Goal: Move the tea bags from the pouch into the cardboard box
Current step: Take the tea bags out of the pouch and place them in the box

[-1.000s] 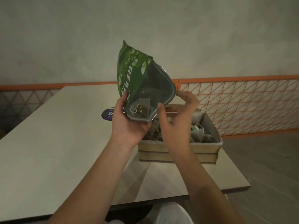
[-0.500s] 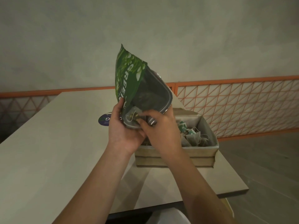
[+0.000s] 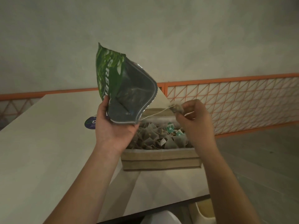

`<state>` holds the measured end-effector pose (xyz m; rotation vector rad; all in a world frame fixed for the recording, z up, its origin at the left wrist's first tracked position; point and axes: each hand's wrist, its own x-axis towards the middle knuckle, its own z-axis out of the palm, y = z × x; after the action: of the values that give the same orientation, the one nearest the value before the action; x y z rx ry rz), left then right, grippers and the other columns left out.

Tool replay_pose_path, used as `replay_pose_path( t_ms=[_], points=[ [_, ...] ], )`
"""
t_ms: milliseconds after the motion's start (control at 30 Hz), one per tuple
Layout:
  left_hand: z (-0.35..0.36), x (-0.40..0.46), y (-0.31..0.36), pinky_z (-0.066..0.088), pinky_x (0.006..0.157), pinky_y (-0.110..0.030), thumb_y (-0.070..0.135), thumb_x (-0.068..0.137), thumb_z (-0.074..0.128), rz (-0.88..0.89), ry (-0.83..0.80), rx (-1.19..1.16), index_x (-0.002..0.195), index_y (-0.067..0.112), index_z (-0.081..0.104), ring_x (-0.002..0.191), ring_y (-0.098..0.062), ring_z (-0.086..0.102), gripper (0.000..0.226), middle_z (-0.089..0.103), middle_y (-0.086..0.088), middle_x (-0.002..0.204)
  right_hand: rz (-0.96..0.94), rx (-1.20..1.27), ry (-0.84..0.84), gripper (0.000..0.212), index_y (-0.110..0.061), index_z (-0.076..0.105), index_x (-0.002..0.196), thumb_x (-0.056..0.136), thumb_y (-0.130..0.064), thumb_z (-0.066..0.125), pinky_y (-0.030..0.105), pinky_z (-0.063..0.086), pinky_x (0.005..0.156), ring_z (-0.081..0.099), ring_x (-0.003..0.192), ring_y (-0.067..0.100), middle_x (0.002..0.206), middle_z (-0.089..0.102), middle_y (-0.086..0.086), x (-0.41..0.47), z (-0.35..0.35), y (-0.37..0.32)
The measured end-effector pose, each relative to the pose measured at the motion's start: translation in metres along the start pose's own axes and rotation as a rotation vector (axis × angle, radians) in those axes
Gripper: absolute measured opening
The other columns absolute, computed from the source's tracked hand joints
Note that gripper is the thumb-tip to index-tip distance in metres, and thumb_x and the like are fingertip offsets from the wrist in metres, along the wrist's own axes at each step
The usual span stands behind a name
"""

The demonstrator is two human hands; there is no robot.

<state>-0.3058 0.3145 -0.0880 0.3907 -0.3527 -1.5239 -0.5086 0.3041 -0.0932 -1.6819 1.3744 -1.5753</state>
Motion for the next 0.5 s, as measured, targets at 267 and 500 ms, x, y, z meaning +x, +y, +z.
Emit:
replay_pose_path(
  t_ms=[267, 500],
  points=[
    [-0.002, 0.003, -0.006, 0.054, 0.093, -0.034, 0.049, 0.094, 0.056, 0.021, 0.002, 0.010, 0.128, 0.022, 0.069, 0.118, -0.025, 0.064, 0.045, 0.070, -0.008, 0.132, 0.011, -0.488, -0.056, 0.019, -0.017, 0.068, 0.105, 0.090, -0.029, 0.067, 0.023, 0.047, 0.064, 0.061, 0.083, 0.013, 0.096, 0.069, -0.002, 0.025, -0.014, 0.045],
    [-0.010, 0.003, -0.005, 0.055, 0.090, -0.032, 0.050, 0.093, 0.056, 0.027, 0.013, 0.021, 0.124, 0.024, 0.071, 0.113, -0.024, 0.066, 0.043, 0.069, -0.007, 0.132, -0.166, -0.426, -0.050, 0.026, -0.015, 0.067, 0.117, 0.093, -0.023, 0.062, 0.021, 0.049, 0.080, 0.058, 0.098, 0.016, 0.111, 0.058, -0.002, 0.018, -0.004, 0.045]
  ],
)
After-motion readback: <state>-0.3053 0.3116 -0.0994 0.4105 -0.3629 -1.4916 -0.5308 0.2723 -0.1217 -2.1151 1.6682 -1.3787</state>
